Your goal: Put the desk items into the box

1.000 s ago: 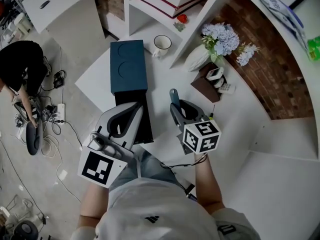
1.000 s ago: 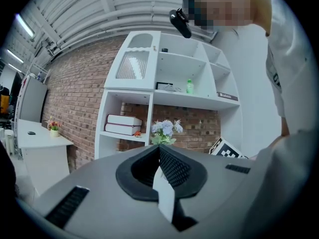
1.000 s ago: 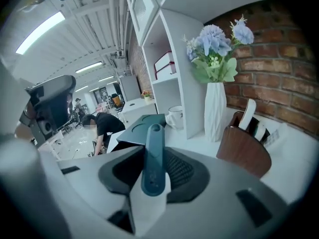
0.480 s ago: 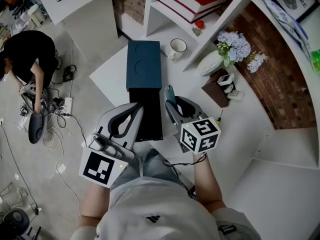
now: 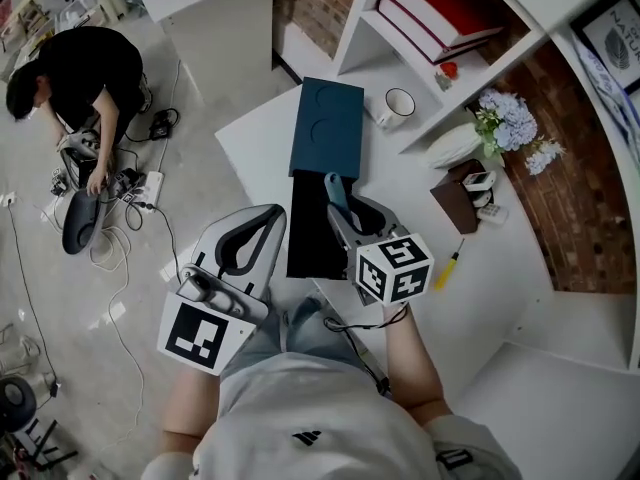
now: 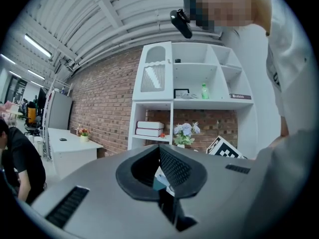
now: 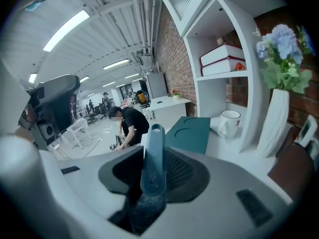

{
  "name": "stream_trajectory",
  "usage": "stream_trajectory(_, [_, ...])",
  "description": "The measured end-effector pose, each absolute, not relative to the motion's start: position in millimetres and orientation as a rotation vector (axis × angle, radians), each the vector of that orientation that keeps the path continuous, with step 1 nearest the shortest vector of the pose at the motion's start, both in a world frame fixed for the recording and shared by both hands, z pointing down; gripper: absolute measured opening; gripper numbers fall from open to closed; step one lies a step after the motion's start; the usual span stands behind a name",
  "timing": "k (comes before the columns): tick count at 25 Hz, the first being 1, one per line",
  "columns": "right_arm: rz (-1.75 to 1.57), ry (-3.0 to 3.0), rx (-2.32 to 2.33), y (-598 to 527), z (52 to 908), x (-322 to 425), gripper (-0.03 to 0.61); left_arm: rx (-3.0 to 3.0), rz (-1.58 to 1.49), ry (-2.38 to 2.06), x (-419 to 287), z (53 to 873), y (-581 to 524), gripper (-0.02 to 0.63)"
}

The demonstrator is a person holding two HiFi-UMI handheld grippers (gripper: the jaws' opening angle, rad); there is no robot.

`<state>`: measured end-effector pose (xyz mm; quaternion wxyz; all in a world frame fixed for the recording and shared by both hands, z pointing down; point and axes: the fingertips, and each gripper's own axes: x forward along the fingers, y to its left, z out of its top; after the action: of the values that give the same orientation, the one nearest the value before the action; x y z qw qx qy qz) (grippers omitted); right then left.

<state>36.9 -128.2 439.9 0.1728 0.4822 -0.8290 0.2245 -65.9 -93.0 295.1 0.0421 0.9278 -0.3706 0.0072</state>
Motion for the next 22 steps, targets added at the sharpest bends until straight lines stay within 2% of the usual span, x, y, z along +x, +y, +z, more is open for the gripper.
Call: stream_trajectory(22, [0.696, -2.052, 1.131, -93, 550, 1, 0.143, 2.731, 0.034, -1.27, -123, 313, -77, 0.012])
